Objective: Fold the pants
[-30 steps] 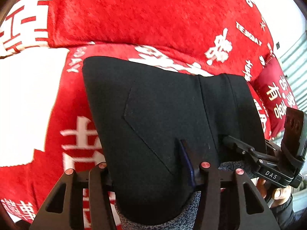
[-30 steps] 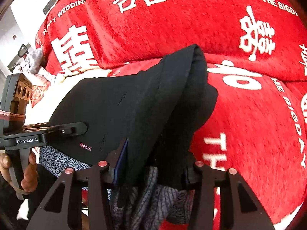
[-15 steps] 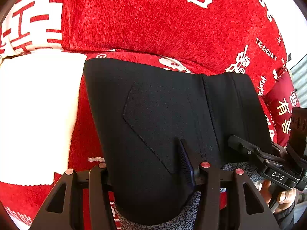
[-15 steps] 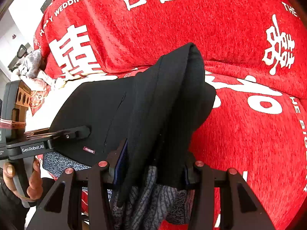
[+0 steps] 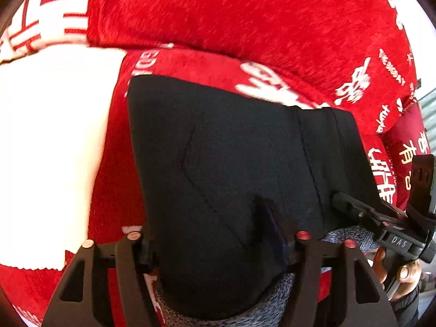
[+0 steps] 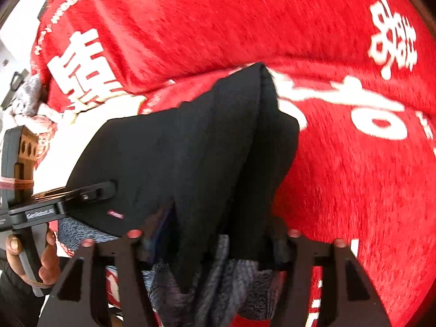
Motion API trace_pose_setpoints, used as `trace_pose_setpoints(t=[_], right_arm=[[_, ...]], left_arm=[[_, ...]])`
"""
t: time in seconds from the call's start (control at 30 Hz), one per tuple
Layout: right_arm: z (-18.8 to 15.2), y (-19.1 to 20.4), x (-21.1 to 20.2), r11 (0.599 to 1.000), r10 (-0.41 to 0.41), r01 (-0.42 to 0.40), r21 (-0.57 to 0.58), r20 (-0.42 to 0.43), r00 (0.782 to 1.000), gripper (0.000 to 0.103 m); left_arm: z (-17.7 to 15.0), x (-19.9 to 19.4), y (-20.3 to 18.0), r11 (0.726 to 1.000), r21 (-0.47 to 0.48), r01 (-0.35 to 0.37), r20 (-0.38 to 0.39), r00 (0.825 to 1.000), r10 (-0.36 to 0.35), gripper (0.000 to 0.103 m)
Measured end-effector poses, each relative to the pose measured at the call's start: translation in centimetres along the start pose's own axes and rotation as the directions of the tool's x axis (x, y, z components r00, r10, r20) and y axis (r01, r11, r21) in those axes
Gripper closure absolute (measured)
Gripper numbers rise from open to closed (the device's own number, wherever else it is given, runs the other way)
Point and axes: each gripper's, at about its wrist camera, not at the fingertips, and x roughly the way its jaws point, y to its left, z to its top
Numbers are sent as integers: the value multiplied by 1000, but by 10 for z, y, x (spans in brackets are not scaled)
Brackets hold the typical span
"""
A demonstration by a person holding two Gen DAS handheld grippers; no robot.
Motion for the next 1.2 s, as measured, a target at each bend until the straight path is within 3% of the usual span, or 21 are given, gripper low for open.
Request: trace_pose_setpoints(t=[0.07,0.2,0.3,0.4,0.5,0.57,0.67,0.77,0.87,0.93,1.03,1.13,1.2], right_arm=[[-4,-12,4,998,26,-25,57,-12,1000,25],[-9,-22,-16,993,26,-29,115,27,999,25],[-17,-7,-54,996,-80,73,53,135,988,25],[-35,27,-86,991,-60,82,-102,207,976,25],[-55,60,-95,968,37,11,-252,186,982,25],[-64,70,-88,953,51,1,-303,161,986,25],[-65,59,-61,963,14,14,-268,104,994,25],[-61,35,-40,986,60,-51,-159,53,997,25],[-62,31,-41,985,73,-64,-159,50,996,25],[-60,35,-44,984,53,-45,-174,38,998,25],[-46,42,-62,980,47,-27,-195,99,994,25],[-12,44,-71,978,17,17,-208,157,987,25],[14,42,-64,978,6,27,-206,158,987,25]], left_arm=[[-1,-1,7,1000,-24,16,3,1000,-16,24],[-3,-24,9,999,-11,-33,31,999,33,24],[-10,-56,10,996,-13,-84,100,991,84,24],[-26,-86,0,999,-21,-42,168,985,45,24],[-47,-88,-25,997,39,65,155,985,-70,24],[-57,-76,-37,992,73,105,120,986,-113,24],[-63,-51,-39,995,83,49,87,995,-56,24],[-65,-32,-30,996,50,68,42,997,-70,24],[-68,-26,-35,995,97,34,35,999,-38,24],[-63,-29,-41,994,104,17,22,1000,-19,24],[-46,-53,-46,993,117,16,87,996,-27,24],[-11,-60,-51,992,121,-42,127,992,26,24],[14,-47,-46,994,98,-57,97,994,47,24]])
